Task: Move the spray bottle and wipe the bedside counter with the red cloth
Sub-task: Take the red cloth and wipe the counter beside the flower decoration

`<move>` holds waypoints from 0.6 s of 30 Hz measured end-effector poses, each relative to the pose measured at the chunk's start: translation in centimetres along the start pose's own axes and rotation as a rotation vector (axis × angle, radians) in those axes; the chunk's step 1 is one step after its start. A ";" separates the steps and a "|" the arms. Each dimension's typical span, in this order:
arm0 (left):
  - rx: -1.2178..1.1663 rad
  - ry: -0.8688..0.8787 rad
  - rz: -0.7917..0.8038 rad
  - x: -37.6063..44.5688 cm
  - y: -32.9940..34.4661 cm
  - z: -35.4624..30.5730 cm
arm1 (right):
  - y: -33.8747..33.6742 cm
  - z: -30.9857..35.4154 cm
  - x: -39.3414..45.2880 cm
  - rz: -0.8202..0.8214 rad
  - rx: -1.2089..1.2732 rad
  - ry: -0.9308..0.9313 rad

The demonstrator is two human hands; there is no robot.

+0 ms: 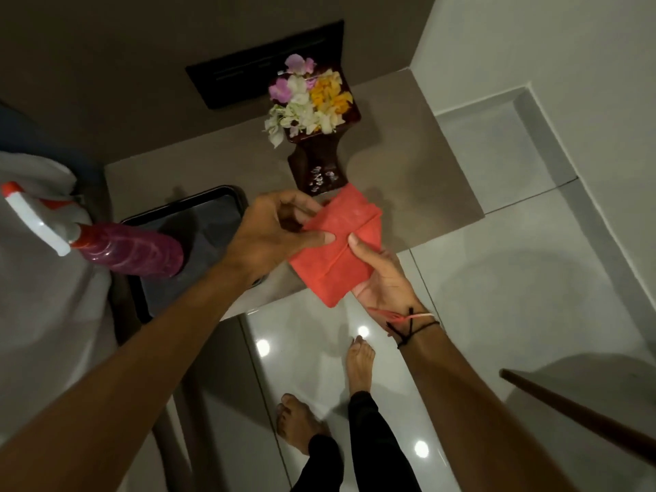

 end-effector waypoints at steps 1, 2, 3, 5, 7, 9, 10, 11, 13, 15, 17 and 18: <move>0.074 0.023 -0.025 0.1 0.0 -0.6 | -0.7 0.1 -0.3 -0.052 0.000 -0.018; 0.166 0.052 -0.054 0.0 -0.2 -1.2 | -1.3 0.3 -0.7 -0.114 -0.023 -0.040; 0.269 0.093 -0.089 0.0 -0.5 -2.1 | -1.7 0.7 -1.1 -0.177 -0.076 -0.065; 0.443 0.189 -0.186 0.1 -1.8 -4.5 | -2.3 1.9 -2.3 -0.282 -0.325 -0.150; 0.581 0.291 -0.266 0.8 -3.2 -7.3 | -2.2 3.8 -3.8 -0.357 -0.646 -0.270; 0.680 0.389 -0.333 2.1 -4.5 -10.1 | -2.0 5.1 -5.0 -0.341 -0.788 -0.361; 0.708 0.424 -0.350 2.8 -5.1 -11.2 | -2.0 5.6 -5.3 -0.304 -0.743 -0.383; 0.730 0.447 -0.350 3.7 -5.3 -12.1 | -2.0 6.2 -5.5 -0.268 -0.691 -0.396; 0.784 0.473 -0.317 5.5 -5.2 -13.3 | -2.2 7.3 -5.5 -0.263 -0.623 -0.412; 0.902 0.469 -0.252 7.4 -4.6 -13.4 | -2.4 8.1 -5.1 -0.318 -0.577 -0.415; 1.056 0.447 -0.192 8.9 -3.9 -12.7 | -2.8 7.8 -3.8 -0.327 -0.478 -0.375; 1.129 0.444 -0.157 9.7 -3.5 -12.2 | -3.1 7.3 -3.1 -0.333 -0.410 -0.343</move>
Point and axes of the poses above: each hand's wrist, its own x-axis towards the middle knuckle, its own y-axis out of the palm, z = x × y, the point moved 7 cm from there along x, towards the middle knuckle, and after that the axes turned 3 degrees about z, right-handed, at the moved point
